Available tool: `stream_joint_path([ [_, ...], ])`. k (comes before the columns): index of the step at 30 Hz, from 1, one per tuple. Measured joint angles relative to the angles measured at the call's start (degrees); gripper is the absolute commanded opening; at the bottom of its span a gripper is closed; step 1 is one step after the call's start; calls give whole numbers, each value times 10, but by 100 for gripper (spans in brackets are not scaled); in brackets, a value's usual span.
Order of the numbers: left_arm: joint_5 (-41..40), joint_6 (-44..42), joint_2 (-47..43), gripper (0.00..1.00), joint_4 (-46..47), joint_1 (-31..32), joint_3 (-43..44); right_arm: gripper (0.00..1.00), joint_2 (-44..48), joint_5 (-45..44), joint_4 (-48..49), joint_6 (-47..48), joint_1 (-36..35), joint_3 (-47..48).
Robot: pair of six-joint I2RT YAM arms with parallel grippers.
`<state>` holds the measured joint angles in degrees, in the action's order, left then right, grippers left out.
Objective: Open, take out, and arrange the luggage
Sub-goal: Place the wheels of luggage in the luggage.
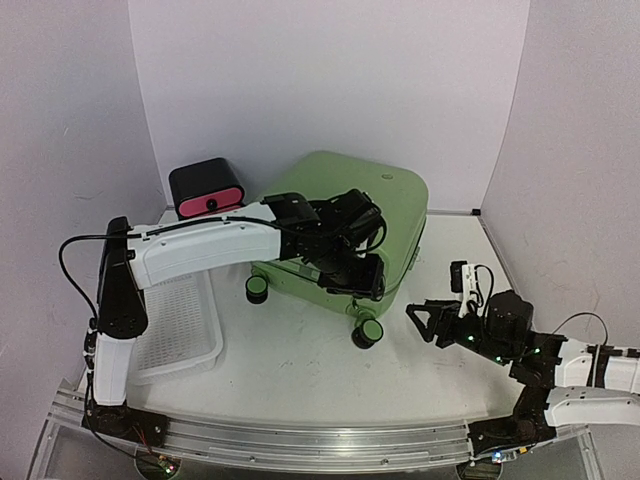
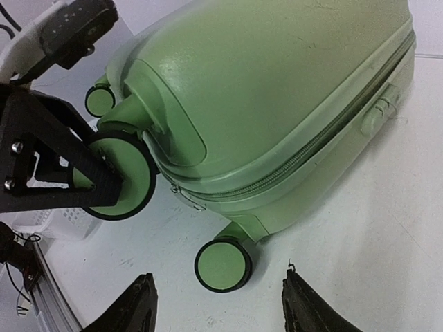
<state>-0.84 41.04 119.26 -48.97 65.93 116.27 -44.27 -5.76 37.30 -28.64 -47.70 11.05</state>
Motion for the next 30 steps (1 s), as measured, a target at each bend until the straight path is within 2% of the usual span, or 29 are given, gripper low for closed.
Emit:
stream_joint_path([
  [12,10,29,0,0,-6,-5,34,57,-93,-102,79,37,-71,2],
  [30,29,104,12,0,73,-10,45,55,-272,-283,231,53,-188,59],
])
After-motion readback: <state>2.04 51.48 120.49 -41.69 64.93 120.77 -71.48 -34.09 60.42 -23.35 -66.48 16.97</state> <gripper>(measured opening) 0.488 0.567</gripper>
